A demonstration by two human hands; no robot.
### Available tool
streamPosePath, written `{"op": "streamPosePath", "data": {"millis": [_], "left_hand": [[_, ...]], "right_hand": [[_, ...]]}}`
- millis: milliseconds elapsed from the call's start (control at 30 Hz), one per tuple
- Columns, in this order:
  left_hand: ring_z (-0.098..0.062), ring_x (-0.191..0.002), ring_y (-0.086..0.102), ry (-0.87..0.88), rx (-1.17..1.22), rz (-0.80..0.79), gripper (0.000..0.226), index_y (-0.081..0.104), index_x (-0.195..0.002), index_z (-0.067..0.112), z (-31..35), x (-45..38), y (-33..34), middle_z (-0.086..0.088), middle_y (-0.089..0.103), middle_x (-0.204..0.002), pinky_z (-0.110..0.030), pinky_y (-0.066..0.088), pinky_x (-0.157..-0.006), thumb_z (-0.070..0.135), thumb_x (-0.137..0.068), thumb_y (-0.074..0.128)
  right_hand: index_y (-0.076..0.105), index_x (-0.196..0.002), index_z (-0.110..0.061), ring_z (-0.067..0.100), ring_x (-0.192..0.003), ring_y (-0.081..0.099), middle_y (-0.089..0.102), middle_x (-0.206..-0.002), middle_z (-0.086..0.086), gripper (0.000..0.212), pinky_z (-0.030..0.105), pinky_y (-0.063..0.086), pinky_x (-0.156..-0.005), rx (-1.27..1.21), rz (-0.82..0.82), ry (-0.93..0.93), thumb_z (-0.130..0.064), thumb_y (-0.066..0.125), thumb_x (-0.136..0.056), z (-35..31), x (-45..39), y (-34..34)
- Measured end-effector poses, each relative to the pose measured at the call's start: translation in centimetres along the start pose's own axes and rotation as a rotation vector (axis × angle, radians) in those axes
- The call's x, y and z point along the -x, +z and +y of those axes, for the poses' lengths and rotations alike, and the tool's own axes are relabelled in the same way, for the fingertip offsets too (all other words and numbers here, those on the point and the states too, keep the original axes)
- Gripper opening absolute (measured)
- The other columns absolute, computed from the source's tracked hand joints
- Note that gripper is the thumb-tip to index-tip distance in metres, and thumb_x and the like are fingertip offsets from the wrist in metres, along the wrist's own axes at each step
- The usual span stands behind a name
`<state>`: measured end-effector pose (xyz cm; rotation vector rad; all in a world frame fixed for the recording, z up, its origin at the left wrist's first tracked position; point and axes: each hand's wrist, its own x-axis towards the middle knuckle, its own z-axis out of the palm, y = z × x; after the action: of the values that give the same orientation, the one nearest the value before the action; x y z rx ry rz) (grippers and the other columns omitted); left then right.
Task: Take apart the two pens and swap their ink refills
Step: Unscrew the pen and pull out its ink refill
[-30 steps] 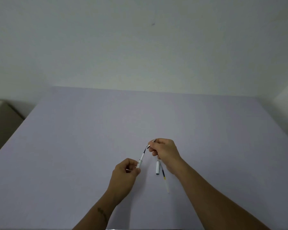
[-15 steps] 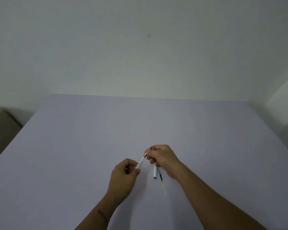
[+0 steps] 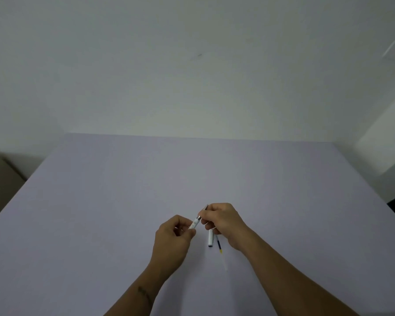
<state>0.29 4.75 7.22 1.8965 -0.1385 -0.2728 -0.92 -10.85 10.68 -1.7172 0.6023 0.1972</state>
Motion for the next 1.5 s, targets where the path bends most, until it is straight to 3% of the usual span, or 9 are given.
{"op": "streamPosePath", "data": {"millis": [200, 467, 567, 700, 867, 1033, 1167, 1300, 1500], "left_hand": [[-0.007, -0.054, 0.047, -0.011, -0.002, -0.039, 0.012, 0.070, -0.076, 0.019, 0.3, 0.3, 0.1, 0.004, 0.059, -0.063, -0.019, 0.041, -0.051, 0.011, -0.084, 0.070], [-0.006, -0.052, 0.045, -0.032, 0.007, -0.074, 0.012, 0.071, -0.075, 0.019, 0.2, 0.8, -0.1, 0.004, 0.057, -0.060, -0.018, 0.040, -0.050, 0.010, -0.083, 0.071], [-0.005, -0.050, 0.044, -0.033, 0.006, -0.080, 0.012, 0.071, -0.075, 0.020, 0.2, 0.7, -0.2, 0.006, 0.056, -0.059, -0.013, 0.038, -0.047, 0.011, -0.083, 0.072], [-0.007, -0.050, 0.044, -0.047, 0.010, -0.077, 0.012, 0.071, -0.074, 0.020, 0.2, 0.7, -0.2, 0.006, 0.057, -0.059, -0.016, 0.038, -0.048, 0.012, -0.083, 0.072], [-0.007, -0.051, 0.044, -0.058, 0.018, -0.081, 0.013, 0.071, -0.072, 0.021, 0.2, 0.8, 0.0, 0.010, 0.054, -0.055, -0.019, 0.038, -0.050, 0.011, -0.081, 0.072], [-0.003, -0.048, 0.044, -0.058, 0.020, -0.097, 0.011, 0.071, -0.074, 0.019, 0.2, 1.0, 0.1, 0.009, 0.055, -0.055, -0.013, 0.038, -0.047, 0.011, -0.082, 0.072], [-0.007, -0.052, 0.046, -0.066, 0.032, -0.088, 0.010, 0.071, -0.075, 0.018, 0.4, 0.9, -0.1, 0.008, 0.056, -0.057, -0.018, 0.039, -0.050, 0.011, -0.082, 0.072], [-0.010, -0.055, 0.046, -0.067, 0.042, -0.076, 0.009, 0.072, -0.075, 0.017, 0.5, 0.8, -0.3, 0.006, 0.057, -0.059, -0.023, 0.041, -0.053, 0.012, -0.083, 0.072], [-0.010, -0.055, 0.048, -0.068, 0.049, -0.079, 0.010, 0.072, -0.074, 0.019, 0.3, 0.8, -0.5, 0.008, 0.059, -0.058, -0.026, 0.043, -0.055, 0.013, -0.081, 0.073]], "right_hand": [[0.058, -0.067, -0.012, 0.012, -0.058, 0.055, 0.061, -0.065, 0.002, 0.019, 0.018, 0.044, -0.051, 0.060, 0.028, -0.066, -0.020, 0.065, -0.083, 0.1, 0.4, 0.2], [0.063, -0.061, -0.016, 0.014, -0.057, 0.053, 0.060, -0.062, 0.001, 0.029, 0.021, 0.043, -0.051, 0.132, -0.071, -0.024, -0.032, 0.064, -0.085, 0.1, 0.9, -0.4], [0.070, -0.074, -0.017, 0.011, -0.060, 0.057, 0.064, -0.068, 0.000, 0.024, 0.019, 0.045, -0.051, 0.092, -0.101, -0.027, -0.038, 0.068, -0.086, 0.0, 1.1, -1.1], [0.077, -0.101, -0.013, 0.013, -0.068, 0.062, 0.072, -0.081, 0.001, 0.017, 0.025, 0.049, -0.060, -0.169, -0.184, 0.029, -0.015, 0.063, -0.092, 0.6, 1.1, -1.8], [0.073, -0.079, -0.008, 0.011, -0.063, 0.056, 0.063, -0.066, -0.002, 0.014, 0.025, 0.047, -0.060, -0.228, -0.106, 0.044, -0.015, 0.069, -0.090, 1.4, 1.1, -1.1], [0.053, -0.062, -0.016, 0.012, -0.057, 0.053, 0.058, -0.064, 0.001, 0.034, 0.025, 0.044, -0.054, -0.156, -0.015, 0.013, -0.027, 0.073, -0.086, 1.6, 1.0, 0.0], [0.066, -0.080, -0.010, 0.014, -0.062, 0.056, 0.062, -0.071, 0.002, 0.027, 0.025, 0.044, -0.055, -0.155, -0.061, 0.025, -0.036, 0.069, -0.089, 1.2, 1.4, -0.2], [0.077, -0.107, -0.010, 0.018, -0.073, 0.059, 0.067, -0.083, 0.005, 0.025, 0.029, 0.045, -0.061, -0.401, -0.219, 0.108, -0.019, 0.058, -0.094, 1.4, 1.3, -1.0], [0.079, -0.092, -0.008, 0.018, -0.076, 0.060, 0.069, -0.082, 0.004, 0.021, 0.030, 0.048, -0.064, -0.414, -0.218, 0.102, -0.014, 0.059, -0.096, 1.8, 1.1, -0.6]]}}
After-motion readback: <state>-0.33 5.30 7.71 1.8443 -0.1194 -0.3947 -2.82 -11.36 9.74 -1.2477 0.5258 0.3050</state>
